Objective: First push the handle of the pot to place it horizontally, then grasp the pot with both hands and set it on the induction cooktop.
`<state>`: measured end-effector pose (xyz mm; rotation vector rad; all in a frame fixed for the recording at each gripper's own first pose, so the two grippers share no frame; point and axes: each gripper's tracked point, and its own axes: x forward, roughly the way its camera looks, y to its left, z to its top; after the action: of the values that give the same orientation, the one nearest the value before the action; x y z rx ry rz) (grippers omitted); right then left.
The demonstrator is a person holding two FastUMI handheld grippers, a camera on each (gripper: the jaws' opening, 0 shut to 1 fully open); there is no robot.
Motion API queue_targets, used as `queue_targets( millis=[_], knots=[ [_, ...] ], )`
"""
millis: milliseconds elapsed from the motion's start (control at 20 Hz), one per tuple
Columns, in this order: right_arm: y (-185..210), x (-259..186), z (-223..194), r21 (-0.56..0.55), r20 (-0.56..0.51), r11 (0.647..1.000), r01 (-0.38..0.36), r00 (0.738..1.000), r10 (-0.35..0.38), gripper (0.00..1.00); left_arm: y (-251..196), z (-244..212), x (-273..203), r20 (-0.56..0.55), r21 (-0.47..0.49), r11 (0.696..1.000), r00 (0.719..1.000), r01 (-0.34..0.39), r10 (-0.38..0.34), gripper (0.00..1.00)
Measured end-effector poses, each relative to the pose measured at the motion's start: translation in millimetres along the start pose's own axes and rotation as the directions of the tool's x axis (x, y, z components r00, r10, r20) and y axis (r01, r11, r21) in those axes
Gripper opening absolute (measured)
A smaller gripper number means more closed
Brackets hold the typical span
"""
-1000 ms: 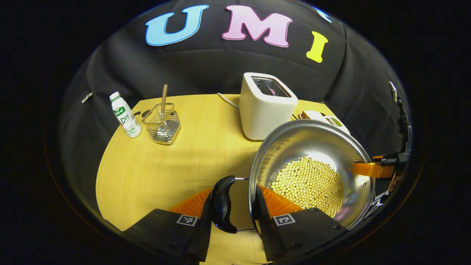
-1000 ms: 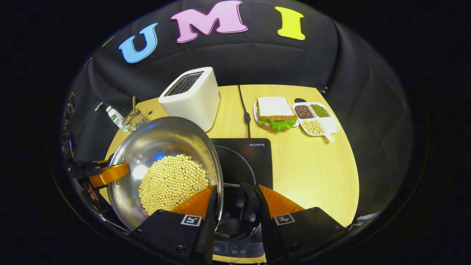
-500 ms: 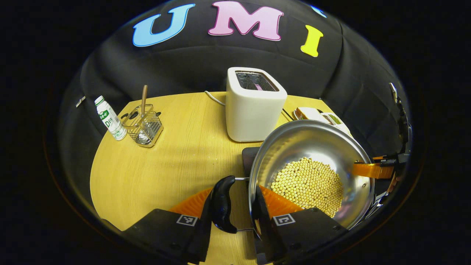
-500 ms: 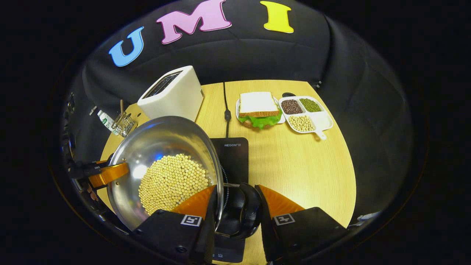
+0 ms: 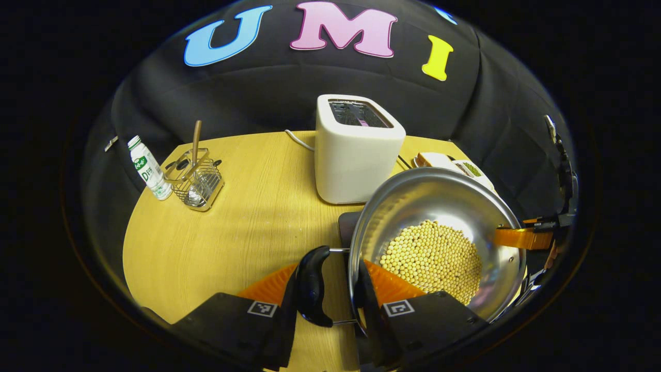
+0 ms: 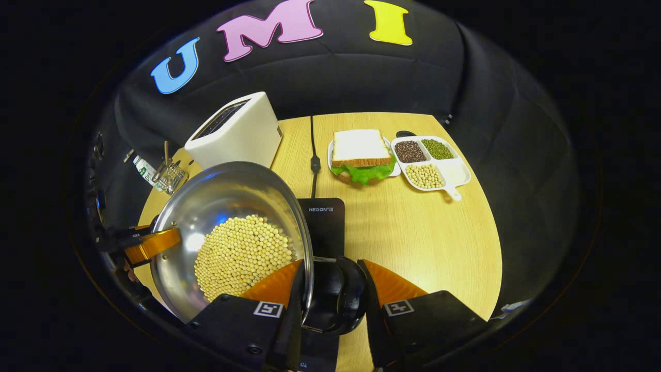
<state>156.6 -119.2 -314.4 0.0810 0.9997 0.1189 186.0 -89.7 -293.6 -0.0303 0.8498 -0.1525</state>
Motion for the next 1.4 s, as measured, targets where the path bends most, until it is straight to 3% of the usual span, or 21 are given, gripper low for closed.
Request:
queue_targets(
  millis=[150,250,300,350,600,750,850,900,950,1000,1050,1100,1400],
  knots=[
    [1,1,2,0.001,0.008,1.0,-0.002,1.0,0.002,0.52,1,0,3,0.001,0.001,1.0,1.0,0.001,-0.001,0.6],
    [1,1,2,0.002,0.011,1.0,-0.002,1.0,0.002,0.56,1,1,3,0.001,-0.002,1.0,1.0,0.003,-0.003,0.6],
    [0,1,2,0.004,0.011,1.0,-0.003,1.0,0.003,0.52,0,1,3,0.0,-0.002,1.0,1.0,0.002,-0.002,0.6],
    [0,2,1,0.008,0.008,1.0,-0.004,1.0,0.004,0.56,0,2,3,0.001,0.002,1.0,1.0,0.001,-0.001,0.6],
    [0,3,1,0.035,0.009,0.999,-0.011,1.0,0.01,0.56,0,1,3,-0.004,0.009,1.0,1.0,-0.001,0.001,0.61],
    [0,4,1,0.037,0.012,0.999,-0.007,1.0,0.007,0.55,0,0,4,-0.011,0.016,1.0,1.0,-0.001,0.002,0.64],
    [3,1,1,0.025,0.022,1.0,-0.011,1.0,0.011,0.62,0,-4,4,-0.027,0.023,1.0,1.0,-0.014,0.015,0.66],
    [5,0,2,0.018,0.03,1.0,-0.017,0.999,0.017,0.58,3,-4,6,-0.026,0.021,0.999,0.999,-0.029,0.029,0.7],
    [9,-1,4,0.014,0.038,0.999,-0.029,0.999,0.028,0.71,5,-4,5,-0.025,0.017,0.999,0.999,-0.044,0.045,0.74],
    [13,-3,5,0.012,0.043,0.999,-0.043,0.998,0.042,0.77,7,-5,8,-0.018,0.004,0.998,0.998,-0.055,0.055,0.91],
    [15,-2,4,0.008,0.048,0.999,-0.045,0.998,0.045,0.92,3,-5,5,-0.01,-0.02,0.999,0.999,-0.042,0.042,0.98],
    [15,-9,6,-0.001,0.056,0.999,-0.039,0.998,0.039,1.0,2,-4,3,0.002,-0.041,0.999,0.999,-0.033,0.034,0.97],
    [16,-33,21,-0.007,0.16,1.0,0.007,0.987,-0.006,0.99,2,11,-27,0.077,-0.035,0.999,0.996,-0.031,0.034,0.96]
  ],
)
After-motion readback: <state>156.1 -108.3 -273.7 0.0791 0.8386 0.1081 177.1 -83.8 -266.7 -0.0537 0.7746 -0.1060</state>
